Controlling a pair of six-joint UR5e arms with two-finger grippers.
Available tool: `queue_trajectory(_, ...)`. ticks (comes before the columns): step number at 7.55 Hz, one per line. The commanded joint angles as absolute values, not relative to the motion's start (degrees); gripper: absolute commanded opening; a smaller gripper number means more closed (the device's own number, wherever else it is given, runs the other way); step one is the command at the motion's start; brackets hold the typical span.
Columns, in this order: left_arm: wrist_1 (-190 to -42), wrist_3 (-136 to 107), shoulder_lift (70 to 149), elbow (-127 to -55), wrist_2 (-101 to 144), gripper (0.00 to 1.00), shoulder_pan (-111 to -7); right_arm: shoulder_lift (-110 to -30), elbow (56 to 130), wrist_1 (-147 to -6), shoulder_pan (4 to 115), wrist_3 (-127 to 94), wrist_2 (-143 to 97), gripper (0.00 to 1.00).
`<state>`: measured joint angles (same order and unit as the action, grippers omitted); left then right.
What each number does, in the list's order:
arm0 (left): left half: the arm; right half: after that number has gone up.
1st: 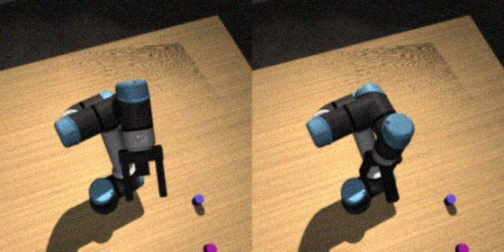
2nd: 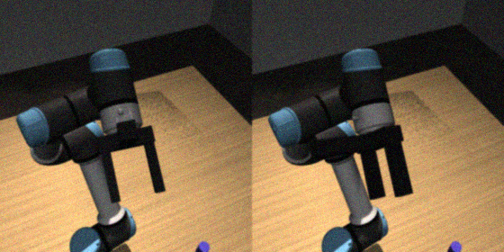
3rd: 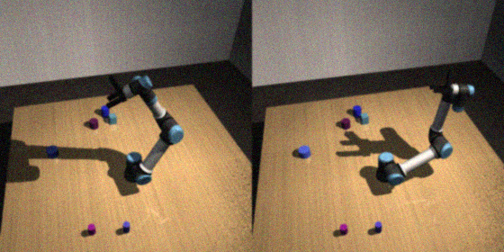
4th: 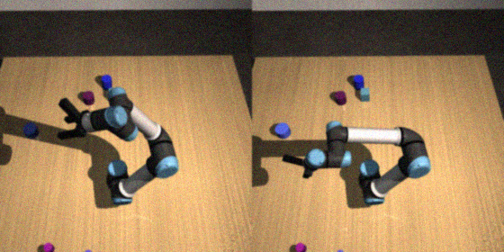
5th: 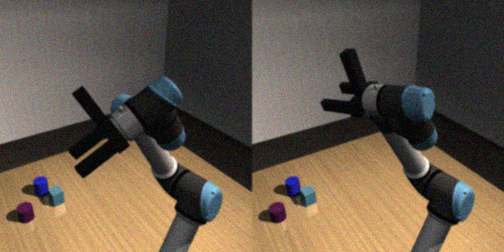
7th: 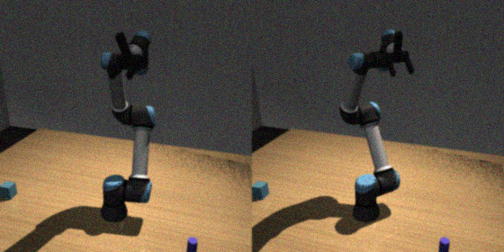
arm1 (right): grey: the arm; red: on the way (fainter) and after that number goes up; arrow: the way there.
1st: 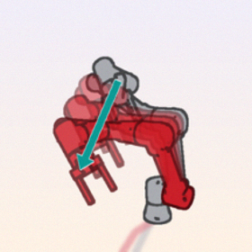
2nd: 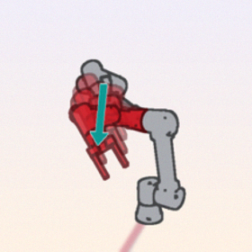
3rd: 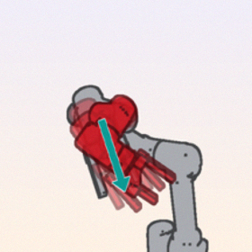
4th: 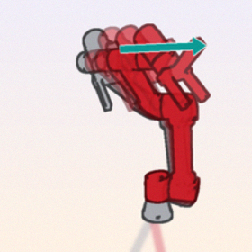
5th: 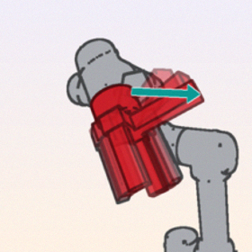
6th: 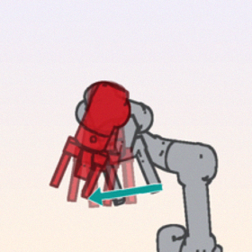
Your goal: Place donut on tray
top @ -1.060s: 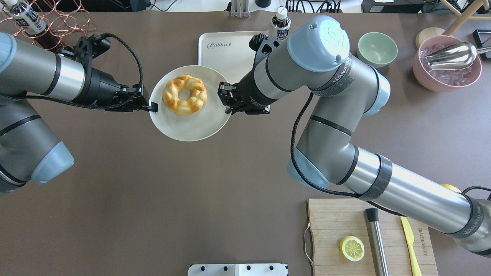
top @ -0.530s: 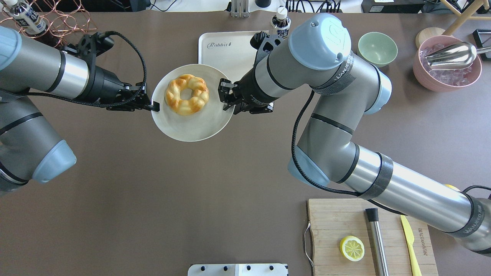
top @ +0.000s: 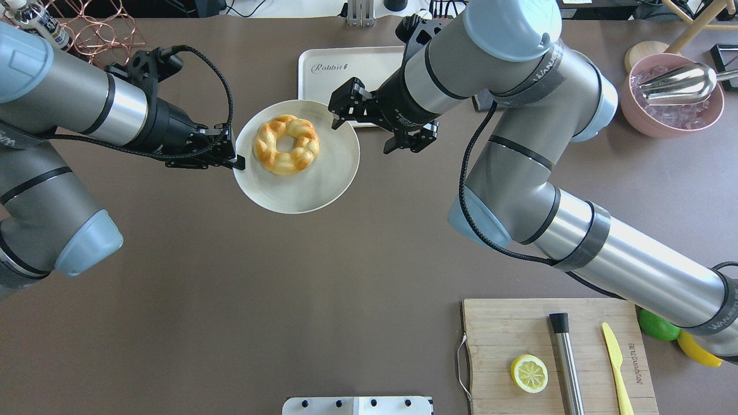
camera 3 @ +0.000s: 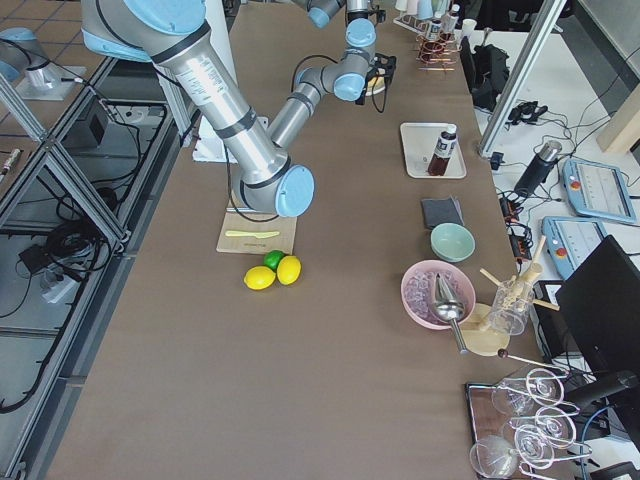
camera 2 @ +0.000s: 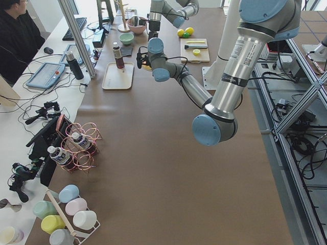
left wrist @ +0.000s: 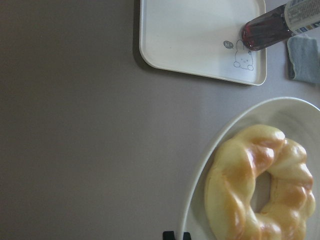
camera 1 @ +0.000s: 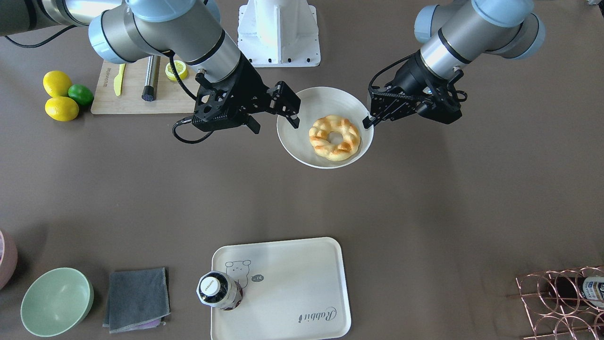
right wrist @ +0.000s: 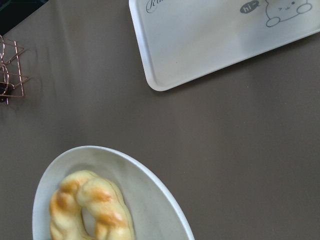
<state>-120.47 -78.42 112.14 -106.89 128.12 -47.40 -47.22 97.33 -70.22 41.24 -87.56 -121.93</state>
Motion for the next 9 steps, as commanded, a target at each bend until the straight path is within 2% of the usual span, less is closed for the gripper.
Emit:
queue_trajectory(1, -119.02, -78.4, 111.71, -105.73, 128.14, 0.0, -47.2, -48.07, 97.3, -70.14, 44.81, -87.45, -126.9, 1.0)
queue_trajectory(3, -116.98, -77.26, 110.14, -105.82, 129.19, 0.0, -50.07, -50.35, 97.29, -70.14, 46.31, -86.84, -127.18, 1.0)
queue_trajectory(7, -117.33, -57.53, 96.98, -105.56, 140.52, 0.0, -62.55, -54.48, 97.29, -70.14, 49.12, -81.94, -128.31, 1.0)
queue_trajectory(9, -117.33, -56.16, 94.67, -104.68, 144.13, 0.0, -65.82, -58.77, 96.6, -70.22, 54.37, -72.65, -132.51, 1.0)
